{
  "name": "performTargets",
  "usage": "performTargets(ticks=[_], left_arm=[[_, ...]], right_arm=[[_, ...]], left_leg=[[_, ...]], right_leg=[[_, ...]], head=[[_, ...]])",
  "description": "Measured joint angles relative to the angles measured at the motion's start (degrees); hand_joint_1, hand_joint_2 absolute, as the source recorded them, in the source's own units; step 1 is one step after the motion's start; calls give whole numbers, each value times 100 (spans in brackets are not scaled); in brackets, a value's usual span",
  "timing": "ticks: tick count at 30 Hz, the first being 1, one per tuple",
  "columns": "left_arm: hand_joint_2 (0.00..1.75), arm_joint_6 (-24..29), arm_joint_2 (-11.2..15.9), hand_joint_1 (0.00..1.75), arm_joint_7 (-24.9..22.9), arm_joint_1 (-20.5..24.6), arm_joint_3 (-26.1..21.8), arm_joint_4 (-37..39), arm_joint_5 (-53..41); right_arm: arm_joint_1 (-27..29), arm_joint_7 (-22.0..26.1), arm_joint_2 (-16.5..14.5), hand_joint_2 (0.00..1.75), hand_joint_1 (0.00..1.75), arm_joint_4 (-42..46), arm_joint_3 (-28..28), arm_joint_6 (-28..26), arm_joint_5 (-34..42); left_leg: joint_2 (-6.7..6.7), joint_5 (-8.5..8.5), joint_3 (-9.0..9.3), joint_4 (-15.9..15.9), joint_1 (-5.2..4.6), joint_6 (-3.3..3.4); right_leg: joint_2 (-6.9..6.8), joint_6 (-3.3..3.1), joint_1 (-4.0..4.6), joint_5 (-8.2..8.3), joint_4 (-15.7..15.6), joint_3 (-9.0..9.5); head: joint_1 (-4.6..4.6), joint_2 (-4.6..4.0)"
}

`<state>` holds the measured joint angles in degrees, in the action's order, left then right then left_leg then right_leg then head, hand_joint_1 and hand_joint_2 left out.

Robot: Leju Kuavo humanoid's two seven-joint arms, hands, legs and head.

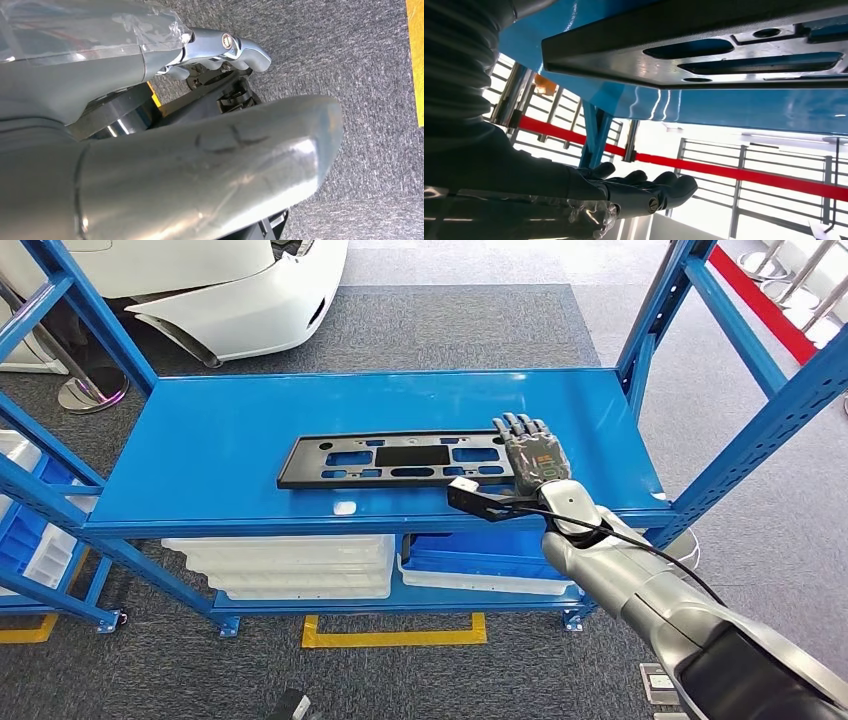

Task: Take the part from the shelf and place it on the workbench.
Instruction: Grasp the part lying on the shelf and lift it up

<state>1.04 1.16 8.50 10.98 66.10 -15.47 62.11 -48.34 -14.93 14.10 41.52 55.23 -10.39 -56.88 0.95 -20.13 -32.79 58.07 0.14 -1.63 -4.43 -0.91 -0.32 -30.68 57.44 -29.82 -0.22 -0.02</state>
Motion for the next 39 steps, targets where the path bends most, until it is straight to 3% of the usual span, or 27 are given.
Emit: performTargets(ticks=[18, 22, 39], left_arm=[[0, 42, -2, 0, -68, 8, -9, 0, -155], [0, 46, -2, 0, -78, 8, -10, 0, -162], [0, -109, -2, 0, -14, 12, -49, -1, -257]], right_arm=[[1, 197, -36, 175, 0, -452, 0, -29, 168], [1, 198, -56, 175, 175, -524, 0, -12, 170], [-115, 164, -75, 175, 175, -614, 25, 19, 49]], left_leg=[[0, 0, -5, 0, 0, 0], [0, 0, -6, 0, 0, 0], [0, 0, -3, 0, 1, 0]], right_leg=[[1, 0, 0, 0, 0, -7], [1, 0, 1, 0, 0, -7], [0, 0, 1, 0, 0, -6]], head=[[-1, 0], [-2, 0], [-7, 0]])
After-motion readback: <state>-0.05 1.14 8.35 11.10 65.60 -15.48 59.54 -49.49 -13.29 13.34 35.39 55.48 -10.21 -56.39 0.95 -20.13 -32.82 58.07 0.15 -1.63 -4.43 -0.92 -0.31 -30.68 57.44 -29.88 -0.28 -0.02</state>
